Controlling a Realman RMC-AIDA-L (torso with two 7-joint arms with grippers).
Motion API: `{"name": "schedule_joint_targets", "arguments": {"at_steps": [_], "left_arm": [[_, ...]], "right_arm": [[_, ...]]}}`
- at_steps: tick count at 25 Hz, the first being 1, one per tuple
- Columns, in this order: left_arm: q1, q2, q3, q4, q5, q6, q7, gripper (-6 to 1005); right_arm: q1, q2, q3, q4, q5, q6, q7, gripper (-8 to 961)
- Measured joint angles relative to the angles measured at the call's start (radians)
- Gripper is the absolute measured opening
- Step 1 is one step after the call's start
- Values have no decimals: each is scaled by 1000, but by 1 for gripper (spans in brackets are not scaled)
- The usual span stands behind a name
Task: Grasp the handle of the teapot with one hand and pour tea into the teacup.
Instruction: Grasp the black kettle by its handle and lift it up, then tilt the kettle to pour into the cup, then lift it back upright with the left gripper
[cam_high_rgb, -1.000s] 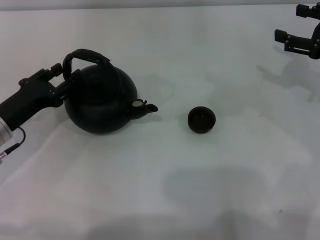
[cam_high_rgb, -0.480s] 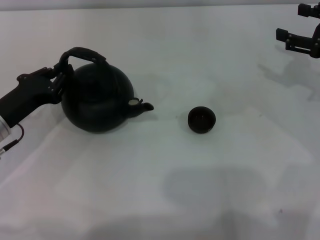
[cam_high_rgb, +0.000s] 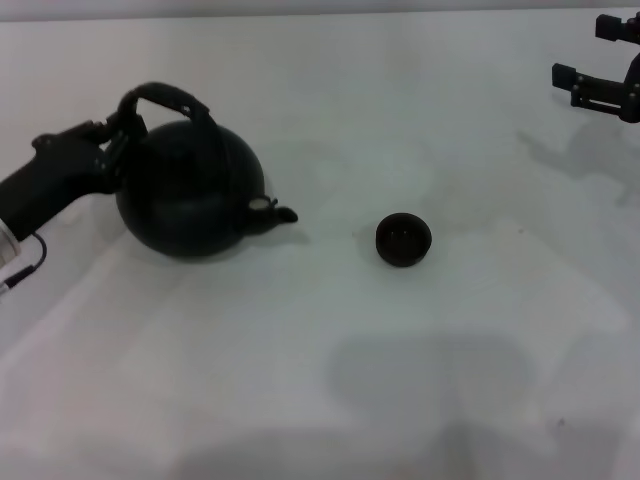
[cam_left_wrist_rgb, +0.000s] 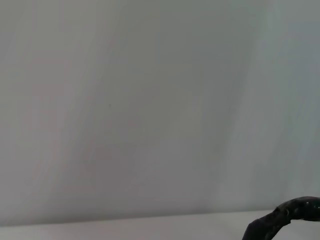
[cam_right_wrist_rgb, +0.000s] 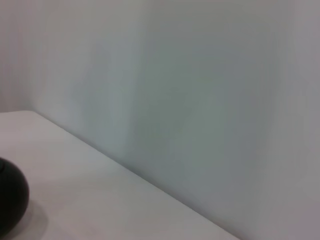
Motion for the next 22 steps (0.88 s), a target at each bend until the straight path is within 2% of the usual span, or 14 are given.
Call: {"name": "schedule_joint_targets", "arguments": {"at_steps": [4,14,22], "left_arm": [[5,-1,3,112,63,-22,-99,167],[-14,-3,24,458,375,-135,-491,165],[-51,-3,119,671,630,-221,-735,164]], "right_arm": [[1,0,2,-16,3,0,-15,828],[0,0,0,-48,43,7,-55,829],[-7,0,2,-75,87,29,-92,829]]}}
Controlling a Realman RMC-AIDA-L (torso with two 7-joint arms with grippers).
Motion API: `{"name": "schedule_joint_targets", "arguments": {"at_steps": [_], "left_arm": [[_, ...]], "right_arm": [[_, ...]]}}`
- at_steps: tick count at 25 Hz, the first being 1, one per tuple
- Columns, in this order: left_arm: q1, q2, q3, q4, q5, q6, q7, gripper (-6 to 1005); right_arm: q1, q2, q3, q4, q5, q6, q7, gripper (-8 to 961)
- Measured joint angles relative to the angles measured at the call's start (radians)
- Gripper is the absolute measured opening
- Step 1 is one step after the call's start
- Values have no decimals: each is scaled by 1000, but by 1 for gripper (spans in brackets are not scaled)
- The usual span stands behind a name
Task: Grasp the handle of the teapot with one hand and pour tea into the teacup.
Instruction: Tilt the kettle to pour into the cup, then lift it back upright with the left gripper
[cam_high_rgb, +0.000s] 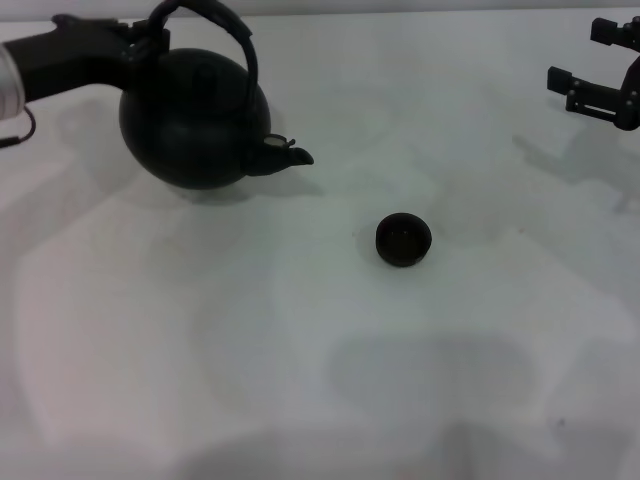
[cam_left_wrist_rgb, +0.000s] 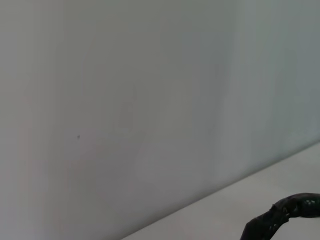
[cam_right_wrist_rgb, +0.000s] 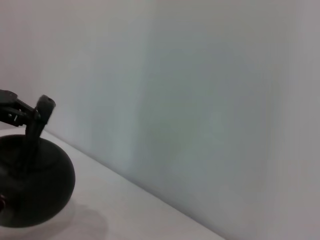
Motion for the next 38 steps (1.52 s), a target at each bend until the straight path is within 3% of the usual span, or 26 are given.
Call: {"name": "schedule_joint_targets", "arguments": {"at_steps": [21,38], "left_arm": [[-32,-2,258,332,484,-17,-434,162],[-155,-2,449,383,774,-14,-658,148]], "right_arm": [[-35,-1,7,-11,96,42,-31,828],[-32,-2,7,-8,99,49,-32,828]]}}
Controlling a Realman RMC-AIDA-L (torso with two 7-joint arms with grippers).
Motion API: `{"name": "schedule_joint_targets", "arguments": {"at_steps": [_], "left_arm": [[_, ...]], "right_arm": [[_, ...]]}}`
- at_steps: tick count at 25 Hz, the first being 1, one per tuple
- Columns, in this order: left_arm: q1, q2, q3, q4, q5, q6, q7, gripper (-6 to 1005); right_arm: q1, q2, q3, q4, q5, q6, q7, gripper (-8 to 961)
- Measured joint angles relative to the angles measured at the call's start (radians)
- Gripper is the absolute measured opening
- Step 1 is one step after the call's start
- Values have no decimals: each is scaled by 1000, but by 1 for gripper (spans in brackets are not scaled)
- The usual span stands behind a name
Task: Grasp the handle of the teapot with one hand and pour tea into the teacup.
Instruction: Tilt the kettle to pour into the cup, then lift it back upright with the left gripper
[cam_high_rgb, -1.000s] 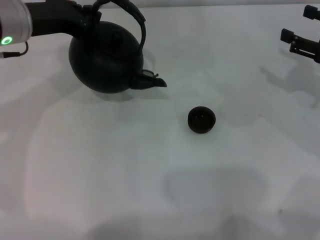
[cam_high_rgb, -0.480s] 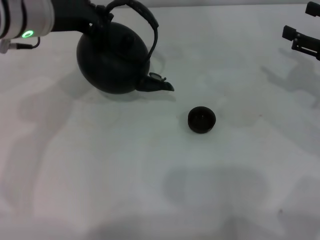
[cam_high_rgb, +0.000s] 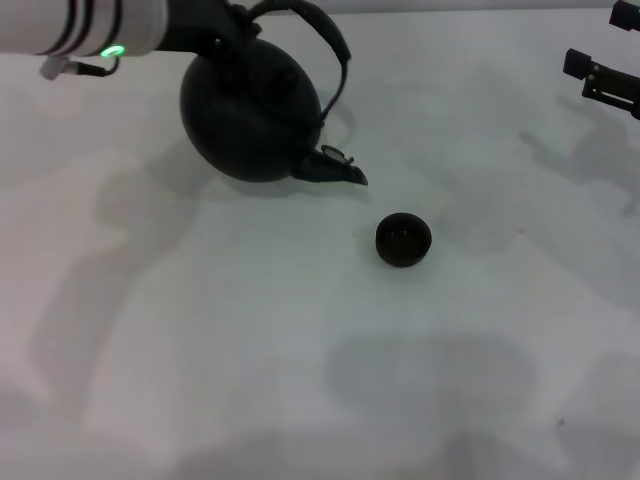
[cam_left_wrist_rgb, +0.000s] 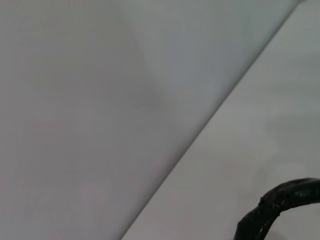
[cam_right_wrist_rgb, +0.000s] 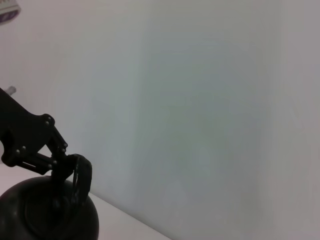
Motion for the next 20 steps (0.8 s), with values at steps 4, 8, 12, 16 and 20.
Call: {"name": "schedule_joint_targets", "arguments": {"at_steps": [4,8,12,16,20], "left_arm": [[-19,0,27,1,13,2,-14,146],[-34,1,41,3,14,6,-20,146],[-46,0,59,3,15,12,-21,147],[-56,0,77,5,19,12,-21,147],[-58,-1,94,17,35,16,-22,144]], "right_arm": [[2,0,0,-1,0,-3,0,828],[3,0,0,0,0,-4,0,828],[3,0,0,2,1,-5,0,828],[4,0,7,2,2,-6,0,828],[5,0,11,2,2,-6,0,828]]}}
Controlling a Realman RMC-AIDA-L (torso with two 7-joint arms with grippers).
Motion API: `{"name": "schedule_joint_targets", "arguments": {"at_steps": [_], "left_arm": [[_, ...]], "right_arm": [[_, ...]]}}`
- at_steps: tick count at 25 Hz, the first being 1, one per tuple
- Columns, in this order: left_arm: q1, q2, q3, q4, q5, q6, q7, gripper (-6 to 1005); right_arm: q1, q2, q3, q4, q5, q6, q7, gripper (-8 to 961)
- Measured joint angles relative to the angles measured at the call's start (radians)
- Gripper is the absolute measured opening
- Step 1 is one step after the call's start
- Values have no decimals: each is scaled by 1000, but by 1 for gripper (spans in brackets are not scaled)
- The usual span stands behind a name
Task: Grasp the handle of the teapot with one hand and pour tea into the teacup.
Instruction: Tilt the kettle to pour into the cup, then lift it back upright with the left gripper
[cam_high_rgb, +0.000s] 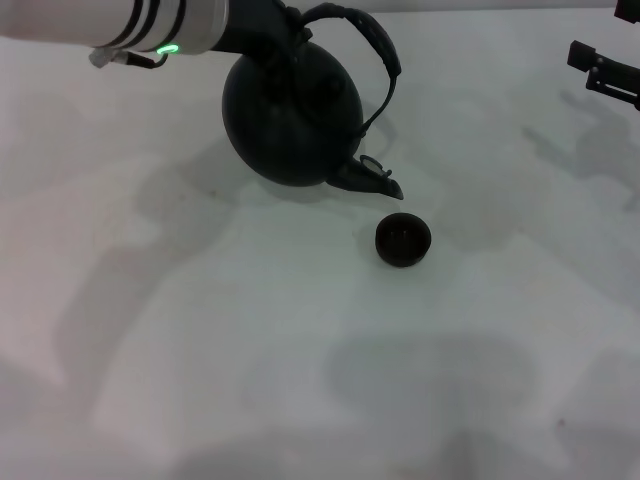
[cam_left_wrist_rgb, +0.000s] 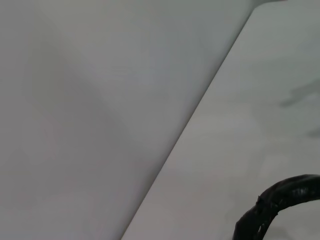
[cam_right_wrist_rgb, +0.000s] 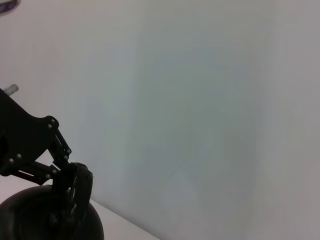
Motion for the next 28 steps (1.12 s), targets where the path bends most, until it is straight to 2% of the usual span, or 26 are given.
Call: {"name": "schedule_joint_targets", "arguments": {"at_steps": [28], "left_arm": [[-52,-1,109,11,113,24,-42,136]], "right_arm": [[1,0,2,-8,0,-6,-9,827]]}}
